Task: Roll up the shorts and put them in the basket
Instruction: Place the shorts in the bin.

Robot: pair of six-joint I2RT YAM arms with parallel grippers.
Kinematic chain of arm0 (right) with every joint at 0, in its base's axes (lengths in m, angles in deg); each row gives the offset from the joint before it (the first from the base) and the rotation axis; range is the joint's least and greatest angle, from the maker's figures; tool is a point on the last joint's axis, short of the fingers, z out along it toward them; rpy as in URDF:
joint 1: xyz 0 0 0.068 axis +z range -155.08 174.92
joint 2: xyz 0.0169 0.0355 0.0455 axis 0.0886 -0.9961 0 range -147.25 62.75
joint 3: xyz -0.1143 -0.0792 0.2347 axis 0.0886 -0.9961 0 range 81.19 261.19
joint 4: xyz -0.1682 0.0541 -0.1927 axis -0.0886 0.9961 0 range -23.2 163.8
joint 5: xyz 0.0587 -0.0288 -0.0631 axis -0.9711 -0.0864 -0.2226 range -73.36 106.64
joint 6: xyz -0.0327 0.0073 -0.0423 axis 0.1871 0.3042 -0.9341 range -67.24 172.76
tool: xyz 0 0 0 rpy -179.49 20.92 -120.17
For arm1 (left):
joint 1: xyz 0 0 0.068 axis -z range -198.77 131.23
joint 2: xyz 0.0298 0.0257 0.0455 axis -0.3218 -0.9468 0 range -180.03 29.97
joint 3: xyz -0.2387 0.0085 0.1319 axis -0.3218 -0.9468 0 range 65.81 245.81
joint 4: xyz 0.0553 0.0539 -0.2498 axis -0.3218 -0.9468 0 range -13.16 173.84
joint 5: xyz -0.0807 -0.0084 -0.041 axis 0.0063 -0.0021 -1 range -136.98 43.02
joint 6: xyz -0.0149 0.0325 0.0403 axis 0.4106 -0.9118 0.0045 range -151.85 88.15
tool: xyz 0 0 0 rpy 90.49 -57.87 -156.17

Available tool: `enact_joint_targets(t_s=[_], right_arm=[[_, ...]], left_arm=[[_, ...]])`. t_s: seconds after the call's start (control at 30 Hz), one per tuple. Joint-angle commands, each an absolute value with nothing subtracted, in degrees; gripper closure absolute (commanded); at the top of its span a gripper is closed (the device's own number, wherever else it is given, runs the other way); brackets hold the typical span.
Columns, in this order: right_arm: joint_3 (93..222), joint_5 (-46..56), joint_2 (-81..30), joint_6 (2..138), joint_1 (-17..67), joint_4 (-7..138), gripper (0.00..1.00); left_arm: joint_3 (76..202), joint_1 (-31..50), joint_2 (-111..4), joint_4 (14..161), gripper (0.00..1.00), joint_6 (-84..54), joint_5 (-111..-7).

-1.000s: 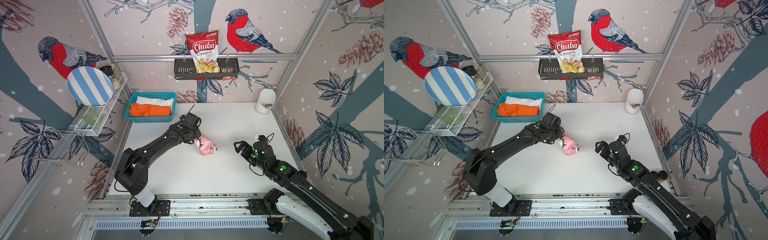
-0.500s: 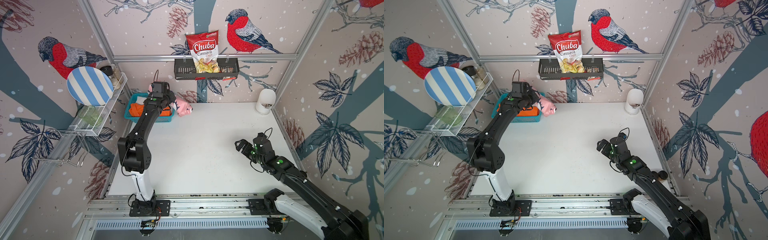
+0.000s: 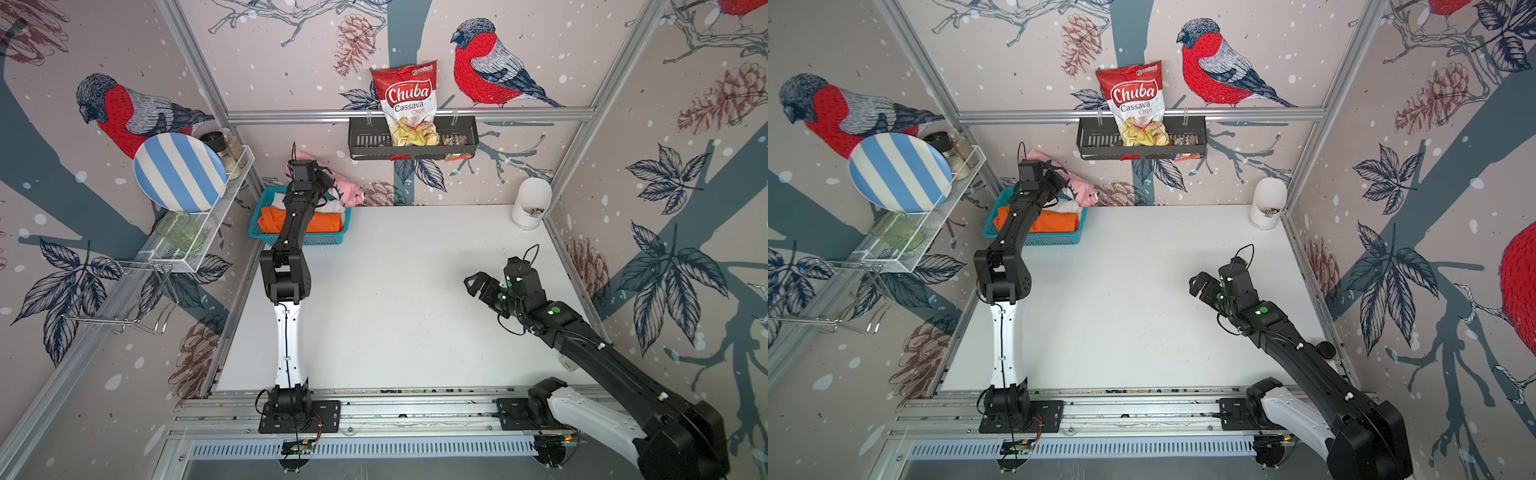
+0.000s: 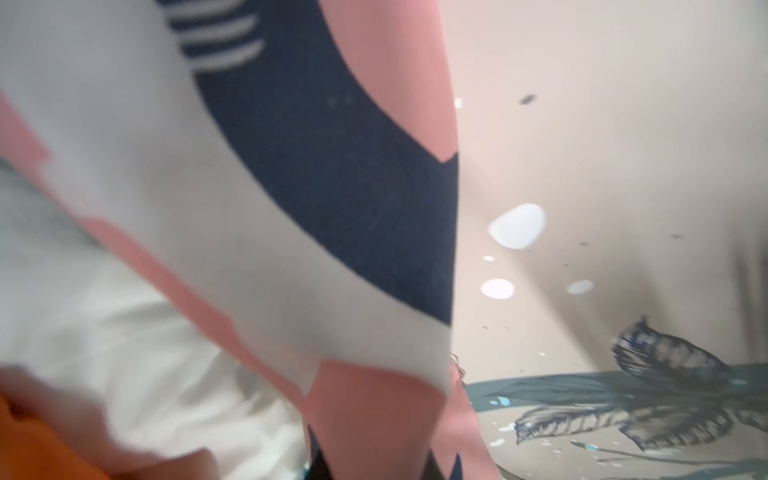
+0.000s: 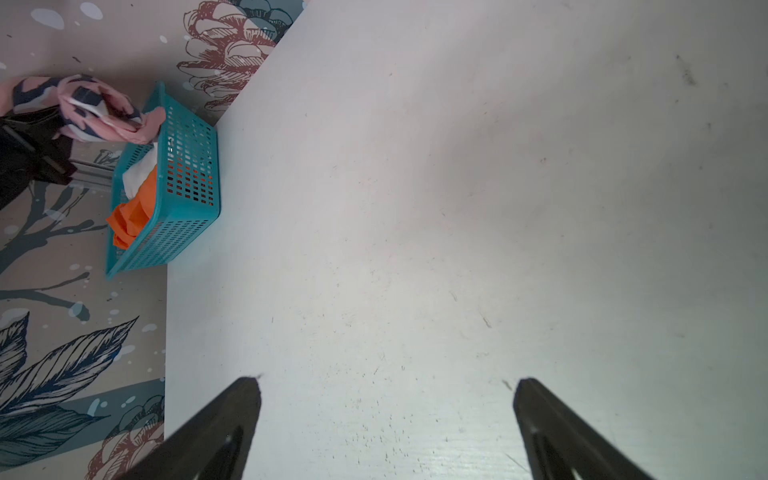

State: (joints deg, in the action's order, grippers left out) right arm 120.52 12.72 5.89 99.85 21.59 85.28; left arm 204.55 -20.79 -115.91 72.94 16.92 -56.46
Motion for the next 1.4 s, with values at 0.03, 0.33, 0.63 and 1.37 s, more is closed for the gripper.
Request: enact_joint_targets(t_s=[0.03,0.33,0.63,1.37], right_arm=[[120.4,11.0,5.4,96.6,21.3,85.3,0.0],[119.9,9.1,4.8,95.7,20.4,85.6,0.0],[120.5,8.8,5.2,94.5,19.8,87.3,0.0],[124.7,10.3,8.5,94.0,19.7,91.3,0.0]], left_arm=[[205.5,-21.6,-118.9,79.1,0.9,21.6,-54.8],[200.7,-21.7,-115.4,70.9,0.86,25.2,-38.1],[201.6,-22.7,-116.4,72.3,0.87,22.2,-32.5],[206.0,-25.3,-115.6,55.2,0.31,29.4,-43.0]])
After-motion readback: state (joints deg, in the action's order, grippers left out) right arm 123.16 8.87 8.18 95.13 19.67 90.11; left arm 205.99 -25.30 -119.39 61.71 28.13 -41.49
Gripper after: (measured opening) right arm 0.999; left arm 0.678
